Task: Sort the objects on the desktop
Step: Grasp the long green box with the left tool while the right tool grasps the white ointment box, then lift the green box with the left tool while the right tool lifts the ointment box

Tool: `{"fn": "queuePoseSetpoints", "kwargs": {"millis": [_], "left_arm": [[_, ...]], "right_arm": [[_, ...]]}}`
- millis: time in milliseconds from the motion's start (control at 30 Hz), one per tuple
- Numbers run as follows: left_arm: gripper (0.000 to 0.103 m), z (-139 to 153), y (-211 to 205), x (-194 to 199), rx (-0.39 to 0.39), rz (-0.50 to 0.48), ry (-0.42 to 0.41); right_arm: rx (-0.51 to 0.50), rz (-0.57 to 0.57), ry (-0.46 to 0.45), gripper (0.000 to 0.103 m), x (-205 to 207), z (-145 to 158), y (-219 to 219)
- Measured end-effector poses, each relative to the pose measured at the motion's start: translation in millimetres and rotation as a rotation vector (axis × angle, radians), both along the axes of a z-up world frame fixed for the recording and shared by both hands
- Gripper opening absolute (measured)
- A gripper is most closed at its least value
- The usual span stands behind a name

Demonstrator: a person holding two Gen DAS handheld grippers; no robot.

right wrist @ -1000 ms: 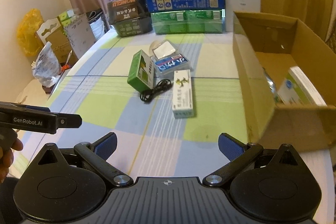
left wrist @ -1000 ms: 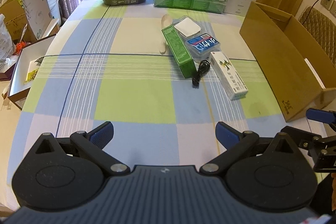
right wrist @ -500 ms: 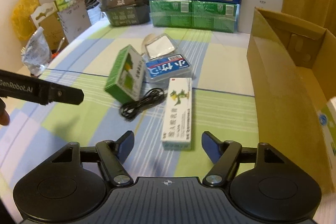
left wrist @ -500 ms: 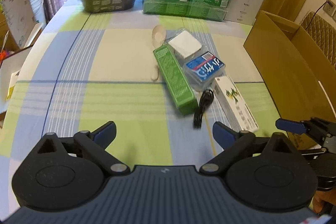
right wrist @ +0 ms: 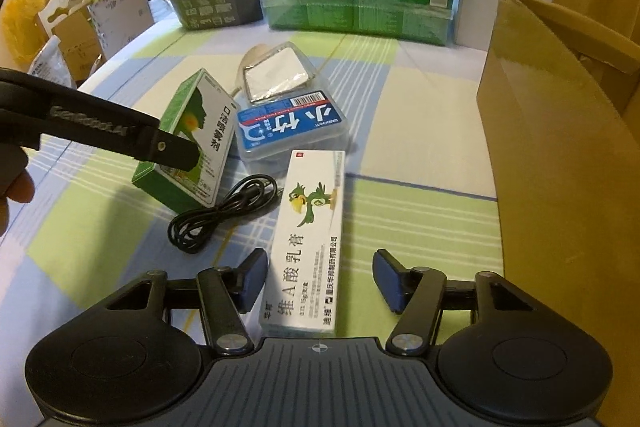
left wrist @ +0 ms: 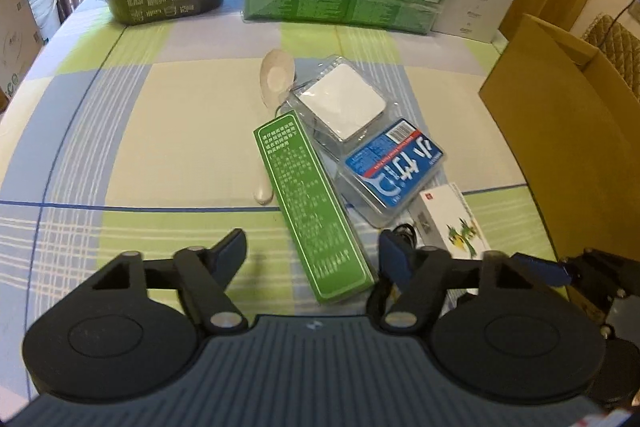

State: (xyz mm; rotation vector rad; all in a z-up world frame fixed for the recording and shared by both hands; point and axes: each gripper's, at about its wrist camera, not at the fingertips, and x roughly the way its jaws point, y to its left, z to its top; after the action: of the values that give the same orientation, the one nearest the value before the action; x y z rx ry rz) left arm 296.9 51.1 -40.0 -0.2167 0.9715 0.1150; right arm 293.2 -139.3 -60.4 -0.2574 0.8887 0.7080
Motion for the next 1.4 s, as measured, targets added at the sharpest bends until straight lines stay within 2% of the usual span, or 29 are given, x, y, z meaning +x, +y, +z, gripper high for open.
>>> {"fn": "queuePoseSetpoints", "kwargs": {"millis": [67,133,167,233,267,500,733,900,1133,1400], "left_arm": [[0.054,-5,2,4,-0.012,-0.001,0.009],[0.041,-6,4,3,-0.026,-0.004,0.006],[0.04,-6,4,3,-0.029,-0.003,0.004],[0.026,-6,3,1,-0.028,-0.003,0.008],[0.025,-6,3,-1,-0.026,-0.005,0.013],[0.025,0,-6,-50,0.005,-0.018,0.026],[0.025,1,-47,-131,0.027,-0.045,0.047],[0.025,3,-66,-169,0.027,-0.054,0.064],[0.03,1,-71,-183,0.032,-0.053,0.083],[0.043,7,-71,-171,0.059,-0.061,0.071]], "right_arm": [[-0.003,0.0,0.005,0.055,2,-3,2],[-0.008,0.001,0.011,0.052,3,-5,4],[-0.012,0.002,0.014,0.051,4,-6,5],[-0.018,0.001,0.025,0.037,4,-8,7],[-0.024,-0.005,0.028,0.036,4,-8,8],[-0.05,-0.013,0.047,0.035,-18,-2,3],[-0.053,-0.029,0.085,0.035,-74,6,-24],[-0.045,-0.045,0.106,0.035,-113,10,-49],[-0.011,-0.079,0.113,0.038,-137,11,-74],[-0.004,-0.053,0.093,0.041,-129,8,-64]]}}
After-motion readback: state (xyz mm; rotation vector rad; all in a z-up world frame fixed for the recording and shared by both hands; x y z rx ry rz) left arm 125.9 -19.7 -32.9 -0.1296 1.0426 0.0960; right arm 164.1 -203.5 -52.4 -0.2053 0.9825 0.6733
